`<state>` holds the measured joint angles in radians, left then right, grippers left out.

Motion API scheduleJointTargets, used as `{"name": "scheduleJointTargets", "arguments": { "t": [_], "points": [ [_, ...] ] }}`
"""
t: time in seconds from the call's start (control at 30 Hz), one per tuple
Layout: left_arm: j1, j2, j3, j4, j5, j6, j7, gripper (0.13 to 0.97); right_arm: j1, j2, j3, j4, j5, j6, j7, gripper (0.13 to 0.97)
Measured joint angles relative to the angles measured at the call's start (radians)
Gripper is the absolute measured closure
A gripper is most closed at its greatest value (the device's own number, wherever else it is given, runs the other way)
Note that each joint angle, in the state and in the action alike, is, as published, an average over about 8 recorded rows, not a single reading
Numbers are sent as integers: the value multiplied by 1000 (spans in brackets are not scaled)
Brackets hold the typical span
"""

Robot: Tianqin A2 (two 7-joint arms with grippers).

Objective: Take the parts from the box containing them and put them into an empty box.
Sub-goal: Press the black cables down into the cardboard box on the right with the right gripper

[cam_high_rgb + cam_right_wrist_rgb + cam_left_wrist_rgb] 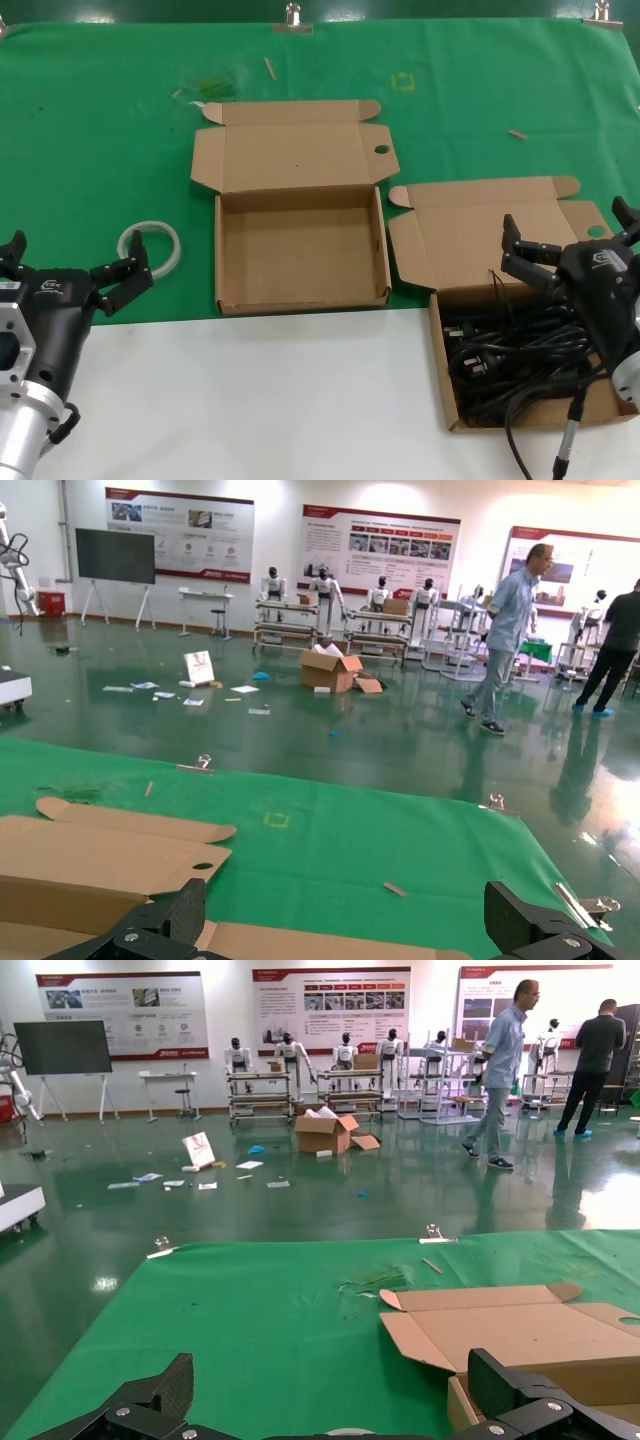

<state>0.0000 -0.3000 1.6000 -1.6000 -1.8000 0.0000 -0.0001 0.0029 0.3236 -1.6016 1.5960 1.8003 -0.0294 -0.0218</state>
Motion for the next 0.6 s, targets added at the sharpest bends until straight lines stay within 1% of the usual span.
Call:
{"name": "scheduleJointTargets", "arguments": {
  "t": [0.6],
  "points": [
    [0, 0, 0, 0, 0, 0, 0, 136, 0, 0, 0, 0, 0, 0, 0, 129]
  ]
}}
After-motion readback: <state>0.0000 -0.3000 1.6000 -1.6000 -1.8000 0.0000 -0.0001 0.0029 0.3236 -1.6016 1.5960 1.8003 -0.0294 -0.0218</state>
